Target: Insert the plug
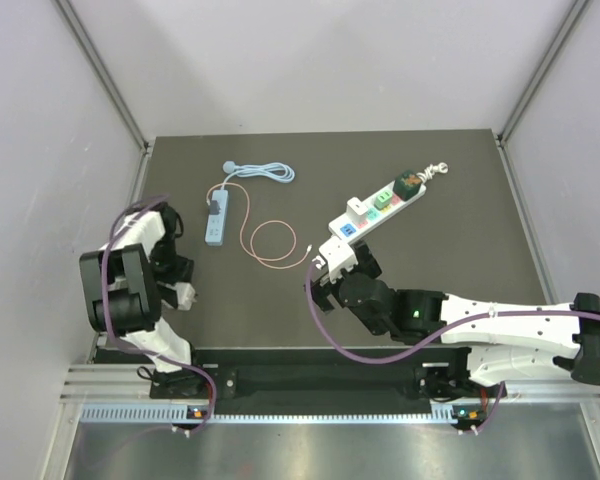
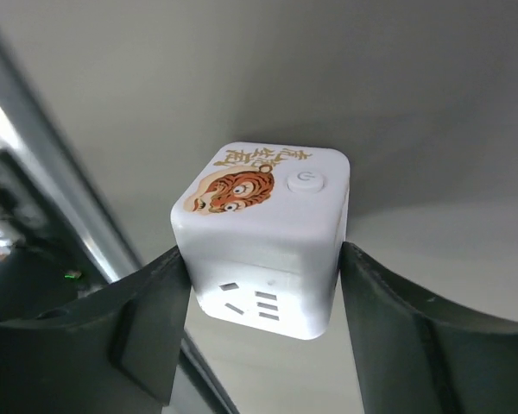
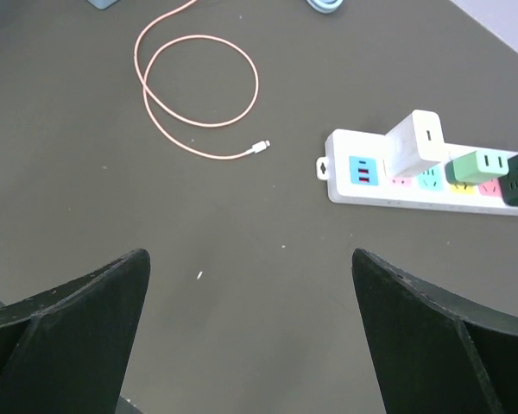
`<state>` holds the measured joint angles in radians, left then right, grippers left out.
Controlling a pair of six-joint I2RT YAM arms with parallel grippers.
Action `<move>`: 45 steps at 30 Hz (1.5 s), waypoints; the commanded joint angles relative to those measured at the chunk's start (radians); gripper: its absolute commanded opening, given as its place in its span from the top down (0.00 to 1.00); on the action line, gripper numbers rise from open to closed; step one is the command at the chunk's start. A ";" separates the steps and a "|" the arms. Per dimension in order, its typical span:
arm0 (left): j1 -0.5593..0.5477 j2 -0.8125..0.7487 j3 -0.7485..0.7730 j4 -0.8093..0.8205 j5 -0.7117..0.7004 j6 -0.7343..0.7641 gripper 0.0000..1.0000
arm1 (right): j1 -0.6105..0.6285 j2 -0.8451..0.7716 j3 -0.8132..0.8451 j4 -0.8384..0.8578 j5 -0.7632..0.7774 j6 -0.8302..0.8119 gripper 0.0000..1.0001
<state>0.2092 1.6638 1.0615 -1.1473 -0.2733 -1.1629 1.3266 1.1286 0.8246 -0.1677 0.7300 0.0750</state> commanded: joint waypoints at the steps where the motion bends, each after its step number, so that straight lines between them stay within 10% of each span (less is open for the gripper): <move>1: -0.151 -0.052 0.008 0.089 0.066 0.003 0.39 | 0.014 -0.015 0.037 -0.009 -0.009 0.038 0.00; 6: -0.356 -0.035 0.060 0.064 0.065 -0.018 0.58 | 0.014 0.013 0.064 -0.035 -0.014 0.074 0.00; 10: -0.435 -0.035 0.092 0.083 0.046 0.006 0.99 | 0.014 0.049 0.091 -0.050 -0.021 0.106 0.00; 21: -0.550 -0.234 0.226 0.181 -0.020 0.273 1.00 | -0.050 0.010 0.085 -0.066 -0.072 0.242 0.00; 35: -0.557 -0.493 0.085 0.699 0.770 0.687 1.00 | -0.303 -0.193 0.024 0.023 -0.434 0.183 0.00; 39: -0.567 -0.483 0.017 0.886 1.154 0.651 1.00 | -0.394 -0.271 0.042 0.004 -0.561 0.073 0.00; 45: -0.585 -0.499 -0.002 1.048 1.300 0.611 1.00 | -0.536 -0.358 0.054 0.014 -0.888 0.037 0.00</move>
<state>-0.3698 1.1912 1.0424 -0.2996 0.8349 -0.5556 0.8398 0.8070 0.8326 -0.1867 0.0563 0.1547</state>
